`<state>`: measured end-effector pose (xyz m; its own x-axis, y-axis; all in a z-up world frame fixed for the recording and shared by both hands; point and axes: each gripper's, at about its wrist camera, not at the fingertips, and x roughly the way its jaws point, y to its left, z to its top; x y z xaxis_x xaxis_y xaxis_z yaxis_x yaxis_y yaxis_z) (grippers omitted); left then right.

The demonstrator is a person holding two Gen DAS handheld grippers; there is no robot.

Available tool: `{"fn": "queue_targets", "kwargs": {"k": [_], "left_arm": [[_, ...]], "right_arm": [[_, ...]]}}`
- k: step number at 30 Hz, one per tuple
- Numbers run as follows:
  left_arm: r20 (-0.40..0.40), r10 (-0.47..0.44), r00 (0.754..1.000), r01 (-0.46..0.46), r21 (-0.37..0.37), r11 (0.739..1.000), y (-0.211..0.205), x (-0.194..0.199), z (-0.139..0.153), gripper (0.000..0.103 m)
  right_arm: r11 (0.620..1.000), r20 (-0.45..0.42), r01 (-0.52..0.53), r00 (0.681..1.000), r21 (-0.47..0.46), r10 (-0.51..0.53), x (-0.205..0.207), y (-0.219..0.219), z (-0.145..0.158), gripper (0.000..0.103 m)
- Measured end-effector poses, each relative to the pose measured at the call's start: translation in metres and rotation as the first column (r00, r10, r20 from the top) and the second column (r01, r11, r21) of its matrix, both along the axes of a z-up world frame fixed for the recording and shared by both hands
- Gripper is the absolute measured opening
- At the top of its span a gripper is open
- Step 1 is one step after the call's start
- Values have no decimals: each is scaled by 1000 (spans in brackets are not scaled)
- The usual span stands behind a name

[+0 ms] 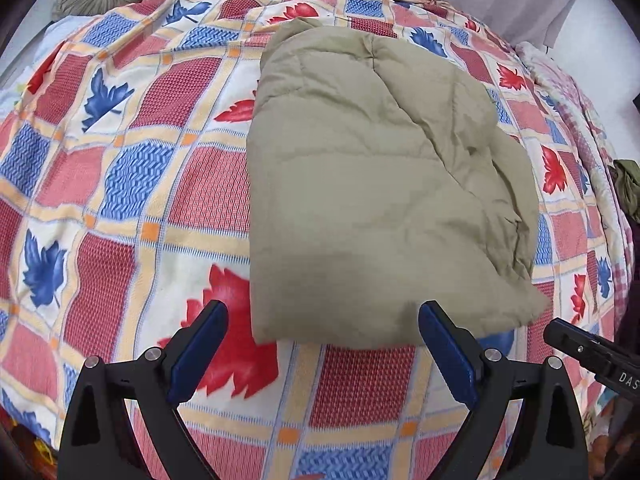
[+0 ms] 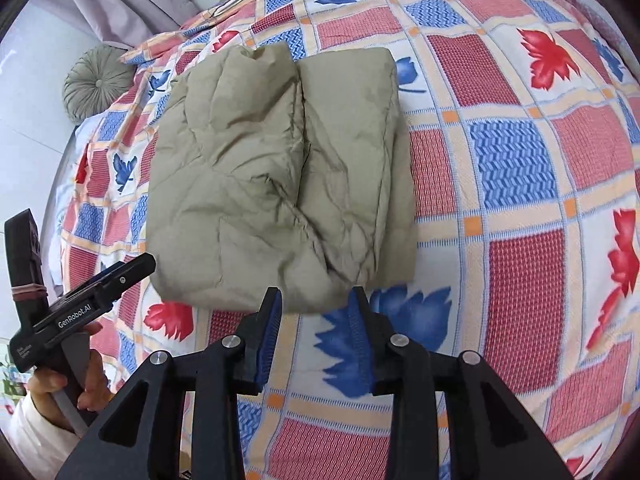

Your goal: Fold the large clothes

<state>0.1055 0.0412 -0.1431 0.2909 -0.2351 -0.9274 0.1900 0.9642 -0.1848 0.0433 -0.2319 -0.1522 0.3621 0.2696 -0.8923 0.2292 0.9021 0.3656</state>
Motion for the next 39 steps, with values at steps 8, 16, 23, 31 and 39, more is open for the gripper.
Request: {"fn": "queue_targets", "kwargs": {"k": [8, 16, 23, 31, 39], "left_arm": [[16, -27, 999, 27, 41, 999, 10, -39, 25, 103], [8, -7, 1000, 6, 58, 998, 24, -63, 48, 103], [31, 9, 999, -12, 92, 996, 30, -86, 87, 103], [69, 22, 997, -31, 121, 992, 36, -108, 133, 103], [135, 51, 990, -71, 143, 987, 42, -121, 171, 103]], "right_arm": [[1000, -31, 24, 999, 8, -24, -31, 8, 15, 42], [999, -38, 38, 999, -17, -39, -48, 14, 38, 43], [997, -28, 19, 999, -80, -22, -66, 32, 74, 63], [986, 16, 6, 1000, -164, -3, -84, 48, 122, 84], [967, 95, 16, 995, -253, 9, -85, 62, 170, 85]]}}
